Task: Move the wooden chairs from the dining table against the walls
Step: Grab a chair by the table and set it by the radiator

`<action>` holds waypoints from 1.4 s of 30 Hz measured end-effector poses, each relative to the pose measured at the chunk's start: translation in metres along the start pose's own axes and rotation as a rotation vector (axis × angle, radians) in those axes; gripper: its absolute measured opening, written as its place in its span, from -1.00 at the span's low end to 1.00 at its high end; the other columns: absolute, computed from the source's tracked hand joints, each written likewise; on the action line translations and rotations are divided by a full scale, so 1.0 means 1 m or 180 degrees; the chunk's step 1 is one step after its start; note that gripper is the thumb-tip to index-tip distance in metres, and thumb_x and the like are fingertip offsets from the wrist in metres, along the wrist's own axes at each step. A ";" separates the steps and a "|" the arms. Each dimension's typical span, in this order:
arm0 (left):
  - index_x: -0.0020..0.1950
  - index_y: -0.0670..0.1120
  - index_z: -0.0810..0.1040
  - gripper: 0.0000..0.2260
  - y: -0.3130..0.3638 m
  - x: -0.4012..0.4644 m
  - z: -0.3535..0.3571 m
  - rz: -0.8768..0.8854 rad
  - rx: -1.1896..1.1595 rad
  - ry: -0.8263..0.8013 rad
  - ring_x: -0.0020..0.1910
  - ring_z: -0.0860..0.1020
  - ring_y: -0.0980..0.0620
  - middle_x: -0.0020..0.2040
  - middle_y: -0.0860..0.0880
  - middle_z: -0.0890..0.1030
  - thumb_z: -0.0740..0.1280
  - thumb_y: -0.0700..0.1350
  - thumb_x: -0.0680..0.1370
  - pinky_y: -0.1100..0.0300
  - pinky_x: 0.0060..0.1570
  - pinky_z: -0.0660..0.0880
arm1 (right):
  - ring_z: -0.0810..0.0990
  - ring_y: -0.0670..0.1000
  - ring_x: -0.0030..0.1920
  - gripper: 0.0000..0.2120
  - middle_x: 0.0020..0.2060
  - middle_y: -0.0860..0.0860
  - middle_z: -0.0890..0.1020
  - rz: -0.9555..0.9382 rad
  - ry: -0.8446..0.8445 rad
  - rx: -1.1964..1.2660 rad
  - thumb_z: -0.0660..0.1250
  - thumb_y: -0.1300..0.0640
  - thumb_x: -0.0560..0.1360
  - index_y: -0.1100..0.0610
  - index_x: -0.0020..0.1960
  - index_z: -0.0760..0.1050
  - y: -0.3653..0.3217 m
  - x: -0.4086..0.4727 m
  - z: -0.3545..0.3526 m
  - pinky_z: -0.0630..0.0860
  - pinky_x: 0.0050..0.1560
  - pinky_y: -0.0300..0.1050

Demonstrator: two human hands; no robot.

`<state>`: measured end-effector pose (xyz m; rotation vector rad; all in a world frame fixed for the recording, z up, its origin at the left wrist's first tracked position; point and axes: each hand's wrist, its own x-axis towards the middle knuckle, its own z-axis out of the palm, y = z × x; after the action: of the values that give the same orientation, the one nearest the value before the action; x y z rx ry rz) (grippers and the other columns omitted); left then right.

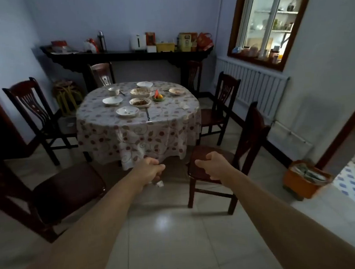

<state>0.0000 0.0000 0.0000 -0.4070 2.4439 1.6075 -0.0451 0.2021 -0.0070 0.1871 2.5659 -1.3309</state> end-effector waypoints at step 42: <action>0.35 -0.06 0.36 -0.58 0.267 0.544 0.344 0.0967 0.1171 -0.1557 0.23 0.47 -0.02 0.28 -0.08 0.49 0.33 -0.08 0.51 0.08 0.22 0.43 | 0.48 0.16 0.18 -0.39 0.33 0.17 0.33 0.1313 0.1321 -0.0160 0.33 0.04 0.50 0.19 0.43 0.15 0.112 0.477 -0.296 0.47 -0.09 -0.08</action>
<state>-0.5996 0.3490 -0.0697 0.3861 2.3985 1.1248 -0.5248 0.5097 -0.0612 1.0176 2.6639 -1.1607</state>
